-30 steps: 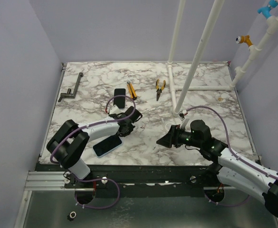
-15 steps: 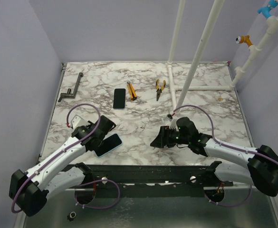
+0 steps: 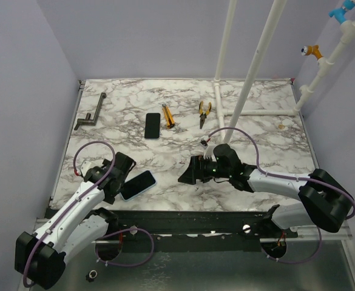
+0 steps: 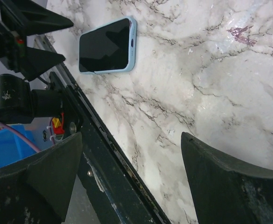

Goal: Take the phone out of the phone case
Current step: Move the phone to the center of the board.

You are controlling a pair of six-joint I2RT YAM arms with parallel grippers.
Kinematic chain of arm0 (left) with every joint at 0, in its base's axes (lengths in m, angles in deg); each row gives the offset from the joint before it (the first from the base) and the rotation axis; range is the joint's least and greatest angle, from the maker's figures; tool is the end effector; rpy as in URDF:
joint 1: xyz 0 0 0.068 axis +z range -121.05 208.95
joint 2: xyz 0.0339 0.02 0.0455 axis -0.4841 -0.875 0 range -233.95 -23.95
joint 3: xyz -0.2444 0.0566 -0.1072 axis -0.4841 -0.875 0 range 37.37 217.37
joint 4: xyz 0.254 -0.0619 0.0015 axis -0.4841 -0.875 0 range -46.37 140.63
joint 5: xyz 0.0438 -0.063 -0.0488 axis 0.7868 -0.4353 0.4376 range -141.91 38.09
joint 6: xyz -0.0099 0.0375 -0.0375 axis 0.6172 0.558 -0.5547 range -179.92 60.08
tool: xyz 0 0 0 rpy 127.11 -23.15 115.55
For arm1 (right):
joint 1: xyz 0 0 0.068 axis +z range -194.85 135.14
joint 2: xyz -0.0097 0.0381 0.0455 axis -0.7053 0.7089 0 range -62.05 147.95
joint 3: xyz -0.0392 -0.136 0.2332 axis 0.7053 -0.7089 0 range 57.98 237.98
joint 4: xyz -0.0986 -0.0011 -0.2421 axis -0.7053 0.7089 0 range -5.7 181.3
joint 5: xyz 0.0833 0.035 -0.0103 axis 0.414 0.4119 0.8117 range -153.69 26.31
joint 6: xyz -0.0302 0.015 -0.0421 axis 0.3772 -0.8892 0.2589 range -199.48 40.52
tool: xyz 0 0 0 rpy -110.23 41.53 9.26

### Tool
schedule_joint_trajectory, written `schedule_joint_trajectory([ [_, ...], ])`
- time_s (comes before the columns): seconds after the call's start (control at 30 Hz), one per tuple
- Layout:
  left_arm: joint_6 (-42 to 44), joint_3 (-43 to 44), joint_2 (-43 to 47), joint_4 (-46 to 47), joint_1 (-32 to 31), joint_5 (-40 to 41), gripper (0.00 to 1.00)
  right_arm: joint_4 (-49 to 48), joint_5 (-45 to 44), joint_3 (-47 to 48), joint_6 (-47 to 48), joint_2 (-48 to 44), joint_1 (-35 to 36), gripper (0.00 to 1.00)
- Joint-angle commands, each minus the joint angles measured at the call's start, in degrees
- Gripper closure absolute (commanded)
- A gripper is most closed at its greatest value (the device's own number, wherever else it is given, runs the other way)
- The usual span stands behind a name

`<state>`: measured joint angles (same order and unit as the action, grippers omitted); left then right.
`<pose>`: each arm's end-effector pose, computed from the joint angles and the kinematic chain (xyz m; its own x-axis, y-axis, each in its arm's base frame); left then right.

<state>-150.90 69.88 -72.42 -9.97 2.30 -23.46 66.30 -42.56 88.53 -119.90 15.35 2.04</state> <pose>0.1161 -0.0393 0.1990 -0.2806 -0.8427 -0.4594 -0.8741 0.4221 -0.2403 0.1736 0.2041 0.1817 -0.8325 -0.0043 -0.5540 -0.4688 0.5382 0.7004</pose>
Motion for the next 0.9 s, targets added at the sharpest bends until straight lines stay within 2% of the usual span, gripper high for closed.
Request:
schedule_joint_trajectory([
  [0.0,2.85,-4.67,-1.62,8.47,1.21,-7.62,0.16,-1.17,0.23,0.27,1.23,-1.38,0.39,0.11],
  [0.43,7.65,-8.14,-4.26,16.9,1.78,-8.76,0.35,-1.79,-0.66,0.48,0.63,-0.08,0.39,0.11],
  [0.57,12.47,-8.1,-5.69,21.08,1.77,-9.44,0.39,-1.63,-1.14,0.49,0.7,0.19,0.4,0.11],
  [0.87,22.2,-5.03,-17.2,33.03,1.59,-15.2,0.42,-0.26,-2.9,-0.95,0.21,-1.34,0.39,0.11],
])
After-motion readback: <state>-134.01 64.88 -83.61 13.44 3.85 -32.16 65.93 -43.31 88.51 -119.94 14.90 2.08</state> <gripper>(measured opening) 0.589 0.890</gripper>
